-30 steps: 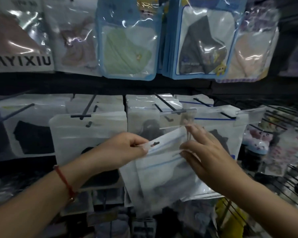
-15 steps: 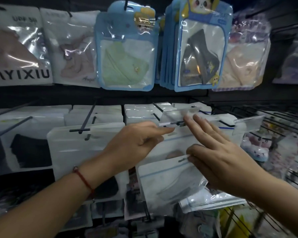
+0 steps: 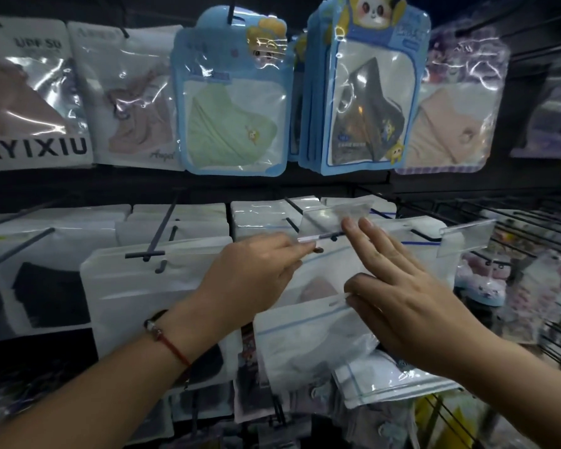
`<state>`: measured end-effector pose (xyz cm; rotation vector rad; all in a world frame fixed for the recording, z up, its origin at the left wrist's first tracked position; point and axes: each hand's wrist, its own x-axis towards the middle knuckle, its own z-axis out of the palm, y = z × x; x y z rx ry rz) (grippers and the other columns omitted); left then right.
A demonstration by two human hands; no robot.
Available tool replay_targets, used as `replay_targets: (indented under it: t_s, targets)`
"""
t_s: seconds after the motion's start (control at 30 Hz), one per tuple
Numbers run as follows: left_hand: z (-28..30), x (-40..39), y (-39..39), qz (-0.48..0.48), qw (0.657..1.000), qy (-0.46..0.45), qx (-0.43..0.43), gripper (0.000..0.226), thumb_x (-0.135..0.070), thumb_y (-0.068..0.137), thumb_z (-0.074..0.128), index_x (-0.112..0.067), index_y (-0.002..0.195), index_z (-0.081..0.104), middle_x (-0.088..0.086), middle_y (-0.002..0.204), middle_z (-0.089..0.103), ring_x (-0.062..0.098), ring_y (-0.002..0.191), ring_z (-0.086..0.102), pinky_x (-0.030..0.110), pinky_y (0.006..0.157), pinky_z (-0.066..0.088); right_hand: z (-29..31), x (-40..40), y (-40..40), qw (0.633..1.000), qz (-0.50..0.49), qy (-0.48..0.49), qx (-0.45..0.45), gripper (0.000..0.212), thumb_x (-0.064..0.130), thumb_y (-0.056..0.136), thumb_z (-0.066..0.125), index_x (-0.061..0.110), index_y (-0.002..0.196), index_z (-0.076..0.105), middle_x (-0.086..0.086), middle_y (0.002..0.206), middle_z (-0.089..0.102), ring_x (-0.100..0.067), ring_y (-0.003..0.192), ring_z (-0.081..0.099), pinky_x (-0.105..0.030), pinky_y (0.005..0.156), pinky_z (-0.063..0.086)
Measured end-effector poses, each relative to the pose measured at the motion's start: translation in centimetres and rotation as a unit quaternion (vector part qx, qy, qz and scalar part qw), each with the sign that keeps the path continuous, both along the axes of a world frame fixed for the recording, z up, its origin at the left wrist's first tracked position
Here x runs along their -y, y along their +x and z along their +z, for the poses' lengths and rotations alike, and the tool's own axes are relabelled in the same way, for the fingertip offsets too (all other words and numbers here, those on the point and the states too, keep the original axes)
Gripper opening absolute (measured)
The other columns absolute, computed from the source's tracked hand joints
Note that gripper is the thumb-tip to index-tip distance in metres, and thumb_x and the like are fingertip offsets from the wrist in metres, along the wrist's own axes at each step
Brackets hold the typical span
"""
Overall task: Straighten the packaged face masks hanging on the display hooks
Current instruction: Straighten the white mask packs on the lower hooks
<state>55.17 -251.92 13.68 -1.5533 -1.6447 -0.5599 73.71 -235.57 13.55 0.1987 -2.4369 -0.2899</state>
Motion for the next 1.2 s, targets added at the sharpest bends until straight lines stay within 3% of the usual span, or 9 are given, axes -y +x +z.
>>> replay_targets:
  t_s: [0.13, 0.4, 0.6, 0.8, 0.97, 1.2]
  targets:
    - [-0.6, -1.0, -1.3, 0.036, 0.991, 0.031, -0.124, 0.021, -0.013, 0.091, 0.066, -0.011, 0.11, 0.075, 0.005, 0.088, 0.07, 0.024, 0.071, 0.063, 0.035, 0.059, 0.054, -0.1, -0.1, -0.2, 1.0, -0.003, 0.003, -0.005, 0.025, 0.03, 0.099, 0.044, 0.016, 0.086, 0.06, -0.015, 0.161, 0.017, -0.028, 0.151, 0.009, -0.042, 0.121, 0.016]
    - [-1.1, -2.0, -3.5, 0.065, 0.985, 0.04, -0.152, 0.011, -0.011, 0.086, 0.076, -0.009, 0.095, 0.069, 0.008, 0.081, 0.066, 0.028, 0.068, 0.059, 0.034, 0.059, 0.039, -0.4, -0.3, -0.6, 1.0, 0.002, 0.006, -0.021, 0.026, 0.029, 0.099, 0.044, 0.015, 0.086, 0.062, -0.015, 0.16, 0.018, -0.031, 0.15, 0.012, -0.045, 0.121, 0.015]
    - [-0.3, -1.7, -4.0, 0.058, 0.988, 0.009, -0.144, 0.01, -0.009, 0.089, 0.07, -0.008, 0.099, 0.069, 0.012, 0.092, 0.066, 0.031, 0.077, 0.062, 0.041, 0.07, 0.046, -0.7, -0.3, -1.0, 0.999, -0.006, 0.009, -0.032, 0.027, 0.03, 0.099, 0.044, 0.015, 0.088, 0.064, -0.016, 0.16, 0.018, -0.032, 0.15, 0.012, -0.044, 0.121, 0.015]
    - [0.7, 0.3, -2.8, 0.034, 0.993, 0.016, -0.112, 0.019, -0.009, 0.091, 0.064, -0.013, 0.109, 0.058, 0.021, 0.118, 0.065, 0.039, 0.103, 0.063, 0.051, 0.086, 0.049, -0.9, -0.3, -1.1, 0.999, -0.014, 0.012, -0.036, 0.027, 0.029, 0.099, 0.043, 0.014, 0.085, 0.061, -0.016, 0.16, 0.018, -0.032, 0.15, 0.012, -0.043, 0.122, 0.013]
    - [1.4, 2.9, 0.0, -0.018, 0.995, 0.029, -0.091, 0.021, -0.011, 0.094, 0.061, -0.009, 0.112, 0.073, 0.015, 0.111, 0.069, 0.028, 0.095, 0.064, 0.039, 0.082, 0.049, -1.1, -0.1, -1.2, 0.999, -0.017, 0.009, -0.041, 0.026, 0.029, 0.099, 0.043, 0.015, 0.085, 0.061, -0.017, 0.16, 0.018, -0.031, 0.15, 0.009, -0.041, 0.122, 0.011]
    - [-1.1, 3.0, 2.9, -0.047, 0.996, -0.068, -0.023, 0.031, -0.028, 0.098, 0.057, -0.017, 0.126, 0.066, 0.003, 0.118, 0.067, 0.021, 0.103, 0.065, 0.039, 0.082, 0.052, -1.4, 0.4, -1.5, 0.998, -0.02, -0.029, -0.043, 0.026, 0.031, 0.099, 0.044, 0.016, 0.088, 0.063, -0.015, 0.161, 0.017, -0.032, 0.15, 0.008, -0.039, 0.122, 0.013]
